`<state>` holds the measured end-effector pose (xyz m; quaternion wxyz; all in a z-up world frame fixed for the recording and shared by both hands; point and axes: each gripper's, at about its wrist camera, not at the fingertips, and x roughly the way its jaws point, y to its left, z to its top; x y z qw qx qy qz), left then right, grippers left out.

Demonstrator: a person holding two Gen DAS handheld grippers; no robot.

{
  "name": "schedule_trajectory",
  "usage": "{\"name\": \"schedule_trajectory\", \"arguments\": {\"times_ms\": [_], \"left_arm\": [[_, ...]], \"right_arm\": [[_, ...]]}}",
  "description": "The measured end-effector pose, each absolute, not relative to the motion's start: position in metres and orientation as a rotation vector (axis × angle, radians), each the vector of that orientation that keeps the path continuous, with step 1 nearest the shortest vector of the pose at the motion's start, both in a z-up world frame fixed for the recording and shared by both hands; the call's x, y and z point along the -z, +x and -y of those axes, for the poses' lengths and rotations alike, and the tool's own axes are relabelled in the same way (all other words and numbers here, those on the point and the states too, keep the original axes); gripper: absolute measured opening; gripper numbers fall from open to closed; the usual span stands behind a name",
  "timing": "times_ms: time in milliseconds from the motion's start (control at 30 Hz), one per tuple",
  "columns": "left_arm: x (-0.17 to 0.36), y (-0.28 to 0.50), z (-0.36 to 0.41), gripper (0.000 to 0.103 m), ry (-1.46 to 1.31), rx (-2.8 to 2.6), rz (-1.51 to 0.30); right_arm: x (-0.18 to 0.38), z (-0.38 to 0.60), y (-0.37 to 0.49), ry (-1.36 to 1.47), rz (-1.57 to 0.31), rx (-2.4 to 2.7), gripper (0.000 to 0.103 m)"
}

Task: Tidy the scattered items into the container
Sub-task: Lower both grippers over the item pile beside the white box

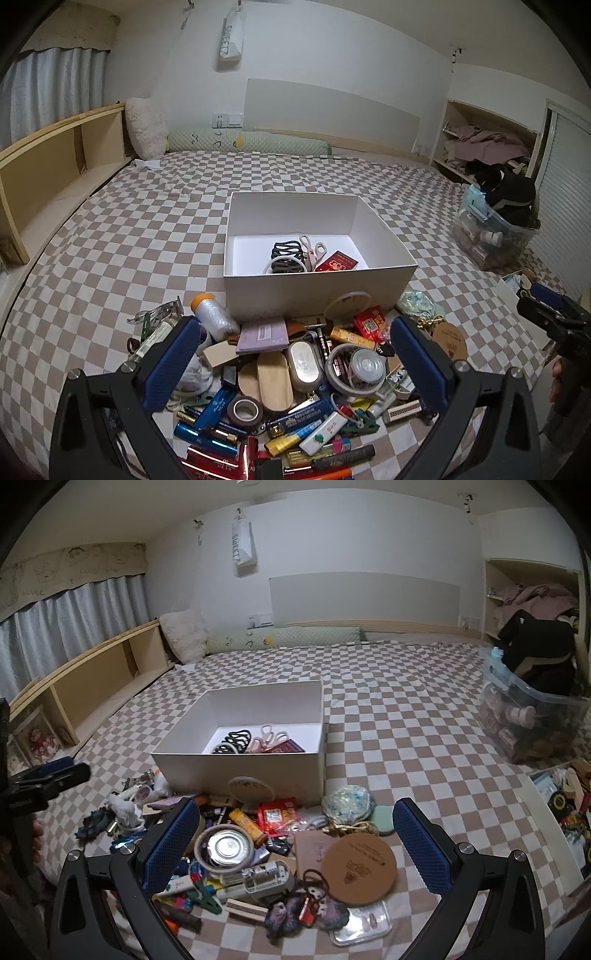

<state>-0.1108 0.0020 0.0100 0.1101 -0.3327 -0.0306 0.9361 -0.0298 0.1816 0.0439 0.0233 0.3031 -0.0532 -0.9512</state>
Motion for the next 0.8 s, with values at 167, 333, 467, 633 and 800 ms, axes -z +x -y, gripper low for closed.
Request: {"name": "schedule_trajectory", "arguments": {"times_ms": [167,333,467,633,800], "left_arm": [[-0.005,-0.099,0.007,0.103,-0.964,-2.749,0.117],[0.003,-0.087,0.014,0.103,-0.947,-2.763,0.127],[0.012,-0.081,0.019,0.103,-0.954,-2.808,0.100],[0.031,-0.072,0.021,0.103,-0.979,-2.795,0.095],[0.050,-0.063,0.018,0.103,-1.022,-2.803,0.085]], "right_arm": [[-0.034,-0.181,-0.021,0.919,0.146,2.964,0.103],[-0.023,-0.176,-0.013,0.892,0.162,2.957,0.103],[-0.010,-0.169,-0.010,0.922,0.141,2.963,0.103],[0.008,-0.165,-0.004,0.939,0.176,2.942,0.103],[0.028,-0.163,-0.001,0.982,0.229,2.897,0.103]]}}
